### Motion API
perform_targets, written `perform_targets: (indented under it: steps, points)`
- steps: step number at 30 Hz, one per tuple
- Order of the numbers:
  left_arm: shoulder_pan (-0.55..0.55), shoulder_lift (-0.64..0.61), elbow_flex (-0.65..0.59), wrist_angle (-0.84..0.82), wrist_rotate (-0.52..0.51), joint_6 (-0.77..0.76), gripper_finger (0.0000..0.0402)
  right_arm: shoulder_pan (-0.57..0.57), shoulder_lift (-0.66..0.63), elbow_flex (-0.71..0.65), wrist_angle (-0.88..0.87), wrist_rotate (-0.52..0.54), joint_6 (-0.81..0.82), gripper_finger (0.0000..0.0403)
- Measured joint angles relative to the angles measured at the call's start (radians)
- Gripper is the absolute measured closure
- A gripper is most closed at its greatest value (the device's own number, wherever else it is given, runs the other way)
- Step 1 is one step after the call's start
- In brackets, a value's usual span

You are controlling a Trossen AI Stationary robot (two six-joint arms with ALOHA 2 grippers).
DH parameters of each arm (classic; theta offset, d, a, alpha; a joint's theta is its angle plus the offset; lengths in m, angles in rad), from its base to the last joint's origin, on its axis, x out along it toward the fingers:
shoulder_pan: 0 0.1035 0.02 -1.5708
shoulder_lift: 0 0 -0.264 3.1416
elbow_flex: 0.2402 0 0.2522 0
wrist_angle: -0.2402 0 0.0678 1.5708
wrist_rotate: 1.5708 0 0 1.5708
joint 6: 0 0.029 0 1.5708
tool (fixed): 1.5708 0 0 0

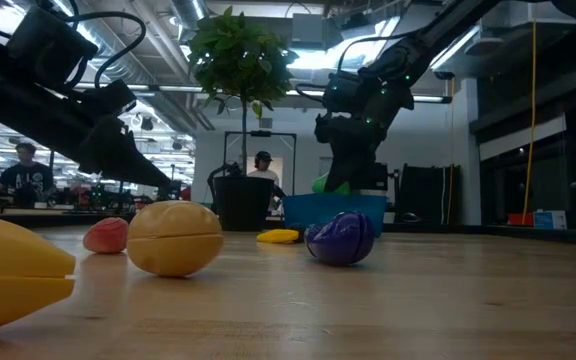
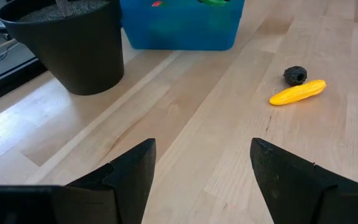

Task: Pick and placing Produce into tupperware
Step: Put the pear into the blue bin, then put the corn into the blue bin

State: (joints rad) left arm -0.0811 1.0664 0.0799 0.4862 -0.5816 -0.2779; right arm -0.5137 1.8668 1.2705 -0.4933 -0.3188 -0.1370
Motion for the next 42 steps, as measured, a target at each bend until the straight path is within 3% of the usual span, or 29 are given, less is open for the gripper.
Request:
perform_targets:
  steps: [18, 28, 36, 42]
  points:
    - [0.0, 0.0, 0.0, -0.001, 0.0, 0.0, 0.0149, 0.001, 0.058, -0.002, 0.017, 0.003, -0.028, 0.0193]
    - [0.0, 0.0, 0.0, -0.001, 0.0, 0.0, 0.0149, 0.001, 0.058, 0.001, 0.016, 0.003, -0.025, 0.0119]
    - [0.0, 0.0, 0.0, 0.0, 0.0, 0.019, 0.0149, 0.001, 0.043, 0.142, -0.171, 0.003, -0.021, 0.0112]
    - [-0.018, 0.0, 0.0, 0.004, 0.0, 0.046, 0.0149, 0.009, -0.026, 0.134, -0.184, 0.006, -0.003, 0.0111]
